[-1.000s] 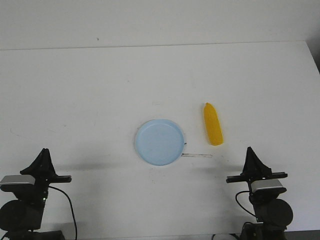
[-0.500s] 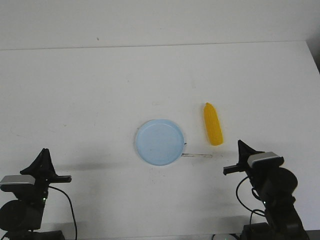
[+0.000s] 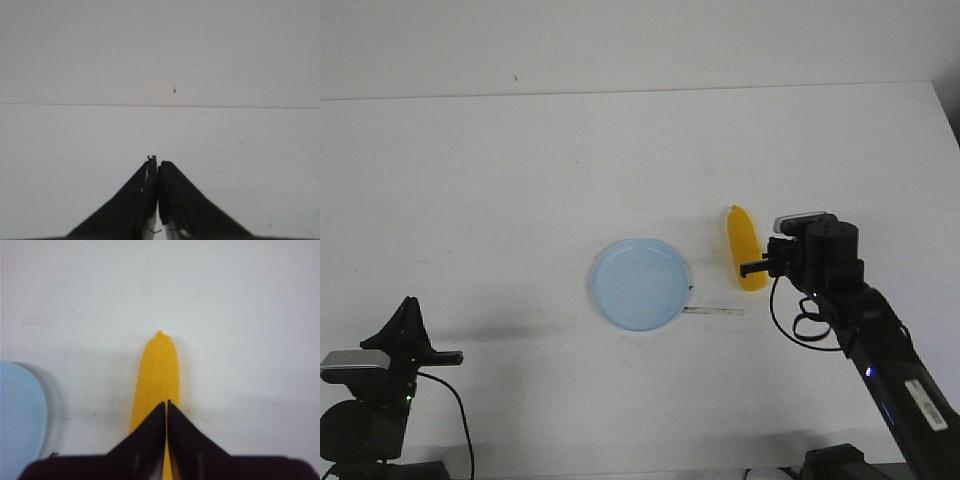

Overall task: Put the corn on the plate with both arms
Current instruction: 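Lower the right gripper over the corn and close on it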

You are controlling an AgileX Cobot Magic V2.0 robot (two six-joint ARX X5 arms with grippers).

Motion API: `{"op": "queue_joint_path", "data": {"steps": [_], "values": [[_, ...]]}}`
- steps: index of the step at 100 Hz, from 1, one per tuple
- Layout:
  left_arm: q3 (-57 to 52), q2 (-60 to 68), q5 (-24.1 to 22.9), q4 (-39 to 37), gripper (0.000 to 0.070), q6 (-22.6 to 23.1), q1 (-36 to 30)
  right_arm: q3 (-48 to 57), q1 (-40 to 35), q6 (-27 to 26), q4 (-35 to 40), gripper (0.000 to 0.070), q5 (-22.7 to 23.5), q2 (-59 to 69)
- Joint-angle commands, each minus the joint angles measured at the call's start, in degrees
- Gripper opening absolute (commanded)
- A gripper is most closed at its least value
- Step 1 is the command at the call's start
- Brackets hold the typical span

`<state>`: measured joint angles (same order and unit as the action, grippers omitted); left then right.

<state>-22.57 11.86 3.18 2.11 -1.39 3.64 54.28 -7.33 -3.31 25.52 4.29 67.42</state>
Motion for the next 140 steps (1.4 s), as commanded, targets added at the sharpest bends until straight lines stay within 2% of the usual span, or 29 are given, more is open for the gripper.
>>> {"op": "queue_joint_path", "data": {"steps": [1,23,52,57,64,69,74,100,105,117,140], "values": [[-0.37,-0.11,0.0,-0.83,0.0001,0.52,0.22,4.15,-0.85,-1.73,2.71,0.0003,-0.26,4.76],[-0.37,-0.11,0.0,-0.83,0.0001,0.52,0.22,15.02,-3.08,-3.08,15.39,0.0003,-1.88,17.57],[-0.37,-0.11,0.0,-0.85,0.0001,0.52,0.22,15.87,-3.21,-3.06,13.53,0.0006,-1.4,19.21],[-0.37,-0.11,0.0,-0.83,0.0001,0.52,0.22,15.87,-3.06,-3.04,13.75,0.0036,-1.4,19.41],[-0.37,-0.11,0.0,-0.77,0.0001,0.52,0.22,15.89,-3.06,-2.38,13.6,0.0189,-1.6,20.06],[-0.37,-0.11,0.0,-0.81,0.0001,0.52,0.22,15.91,-3.21,-2.23,13.49,0.0338,-2.27,20.09],[-0.37,-0.11,0.0,-0.79,0.0001,0.52,0.22,15.91,-3.23,-2.27,12.83,0.0419,-2.86,20.09],[-0.37,-0.11,0.0,-0.79,0.0001,0.52,0.22,16.0,-3.17,-3.06,10.54,0.0425,-2.47,20.94],[-0.37,-0.11,0.0,-0.79,0.0001,0.52,0.22,16.0,-3.17,-3.1,10.82,0.0446,-2.38,21.62],[-0.37,-0.11,0.0,-0.77,0.0001,0.52,0.22,16.0,-3.17,-3.15,11.39,0.0561,-2.4,23.15],[-0.37,-0.11,0.0,-0.79,0.0001,0.52,0.22,16.0,-3.15,-2.89,10.69,0.0563,-2.8,25.68]]}}
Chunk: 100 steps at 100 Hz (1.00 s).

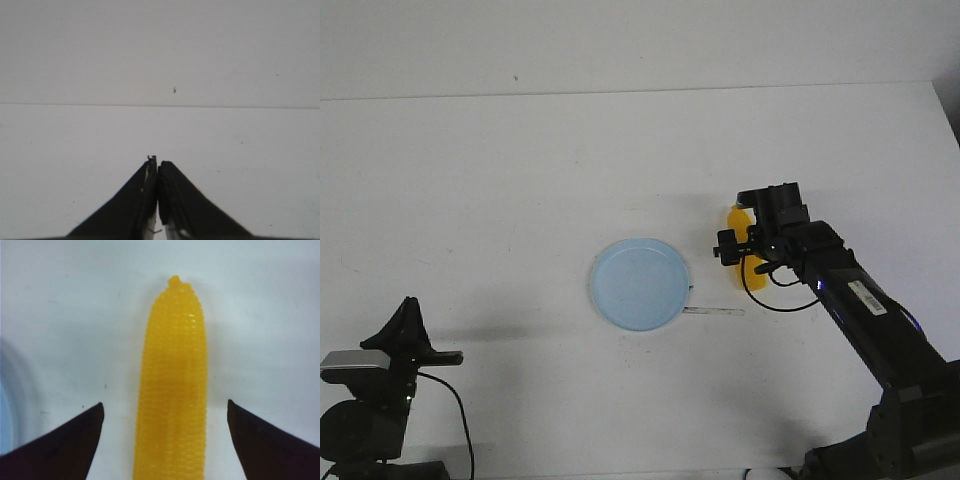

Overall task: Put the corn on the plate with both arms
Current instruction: 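Lower the right gripper over the corn and close on it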

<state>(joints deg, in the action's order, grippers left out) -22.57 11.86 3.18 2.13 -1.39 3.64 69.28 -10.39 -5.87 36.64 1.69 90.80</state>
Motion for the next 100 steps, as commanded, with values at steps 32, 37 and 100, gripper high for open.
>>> {"op": "queue_joint_path", "data": {"steps": [32,37,100], "values": [[-0.37,-0.11,0.0,-0.81,0.0001,0.52,0.22,1.01,-0.09,-0.11,-1.29,0.0561,-0.61,6.29],[-0.37,-0.11,0.0,-0.81,0.0001,0.52,0.22,1.01,-0.04,-0.11,-1.6,0.056,-0.76,6.51],[-0.37,-0.11,0.0,-0.79,0.0001,0.52,0.22,0.98,0.02,-1.27,-1.11,0.0326,-0.68,7.89]]}}
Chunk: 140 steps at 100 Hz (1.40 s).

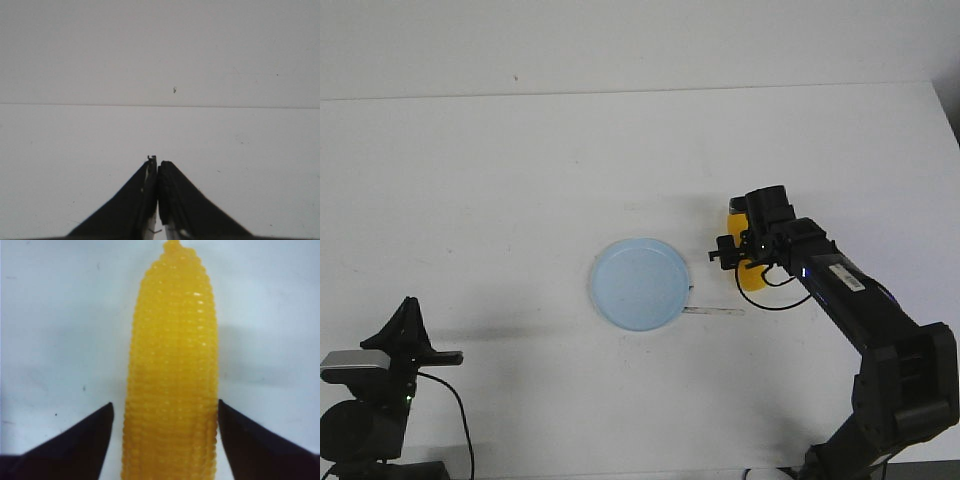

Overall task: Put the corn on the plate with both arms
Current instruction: 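Lower the right gripper over the corn and close on it, then lift the corn with the right gripper and carry it over the plate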

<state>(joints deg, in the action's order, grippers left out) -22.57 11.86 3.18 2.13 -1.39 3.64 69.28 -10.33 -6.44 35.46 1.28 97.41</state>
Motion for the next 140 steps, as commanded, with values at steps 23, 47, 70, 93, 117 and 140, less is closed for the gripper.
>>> {"op": "queue_joint_path", "data": {"steps": [23,47,70,93,117,140], "values": [[-0.37,-0.11,0.0,-0.81,0.0001,0.52,0.22,0.98,-0.04,-0.83,0.09,0.0321,-0.26,1.29],[-0.37,-0.11,-0.02,-0.81,0.0001,0.52,0.22,2.47,0.28,-0.85,1.16,0.0322,0.31,1.14],[-0.37,-0.11,0.0,-0.81,0.0001,0.52,0.22,11.06,-0.02,-0.92,6.97,0.0322,5.05,0.9],[-0.37,-0.11,0.0,-0.79,0.0001,0.52,0.22,14.08,-4.31,-1.18,8.83,0.0322,15.41,0.92],[-0.37,-0.11,0.0,-0.81,0.0001,0.52,0.22,14.05,-13.6,-1.49,9.44,0.0322,14.69,0.94],[-0.37,-0.11,0.0,-0.81,0.0001,0.52,0.22,13.9,-22.01,-3.1,6.25,0.0322,5.92,1.49]]}}
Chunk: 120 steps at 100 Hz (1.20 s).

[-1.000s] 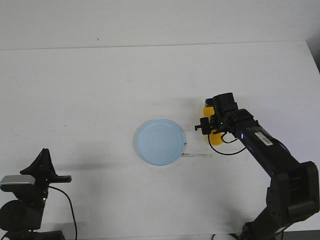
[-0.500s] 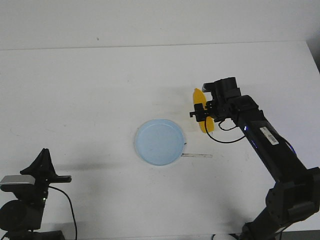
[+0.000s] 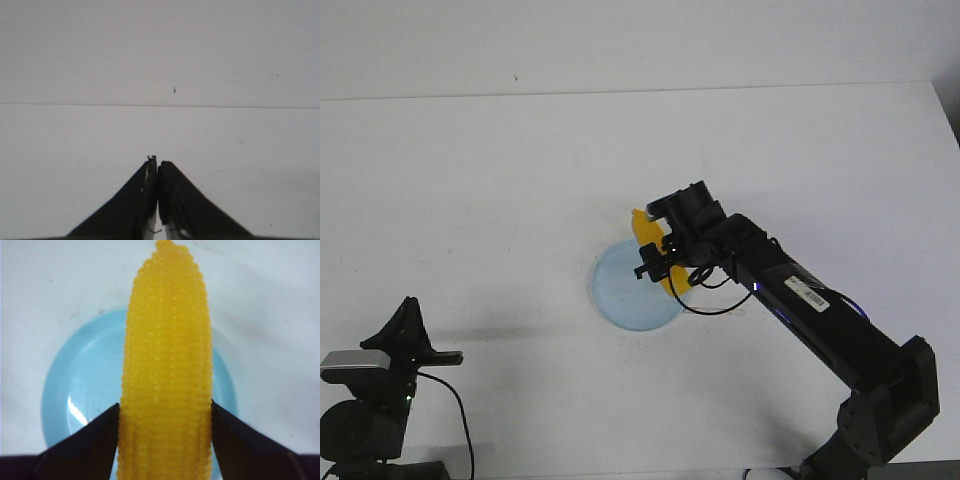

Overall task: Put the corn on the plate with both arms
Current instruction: 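Lift the corn with the right gripper and carry it over the plate, then lower the corn onto the plate and open the right gripper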

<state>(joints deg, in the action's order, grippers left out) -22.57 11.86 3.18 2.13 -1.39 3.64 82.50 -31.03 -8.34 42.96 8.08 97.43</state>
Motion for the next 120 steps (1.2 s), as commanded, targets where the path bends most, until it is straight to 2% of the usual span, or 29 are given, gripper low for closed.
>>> {"op": "queue_joint_path", "data": {"steps": [1,14,25,73,99,105,115,120], "values": [[-0.37,-0.11,0.0,-0.81,0.0001,0.52,0.22,0.68,-1.57,-1.27,-1.4,0.0322,-0.85,1.49],[-0.37,-0.11,0.0,-0.81,0.0001,0.52,0.22,0.66,-4.37,-2.34,-2.34,0.0322,-0.9,2.29],[-0.37,-0.11,0.0,-0.79,0.0001,0.52,0.22,0.63,-5.33,-3.06,-2.58,0.0322,-2.8,4.35],[-0.37,-0.11,0.0,-0.81,0.0001,0.52,0.22,0.59,-5.4,-4.74,-0.85,0.0325,-3.8,9.29],[-0.37,-0.11,0.0,-0.81,0.0001,0.52,0.22,0.26,-5.49,-5.18,-0.68,0.0357,-3.63,9.64],[-0.37,-0.11,0.0,-0.81,0.0001,0.52,0.22,0.26,-5.66,-5.18,-0.44,0.0387,-3.65,9.62],[-0.37,-0.11,0.0,-0.81,0.0001,0.52,0.22,0.26,-5.75,-5.4,0.09,0.0499,-3.63,9.62],[-0.37,-0.11,0.0,-0.81,0.0001,0.52,0.22,0.28,-5.88,-5.38,0.26,0.0509,-3.65,9.55]]}}
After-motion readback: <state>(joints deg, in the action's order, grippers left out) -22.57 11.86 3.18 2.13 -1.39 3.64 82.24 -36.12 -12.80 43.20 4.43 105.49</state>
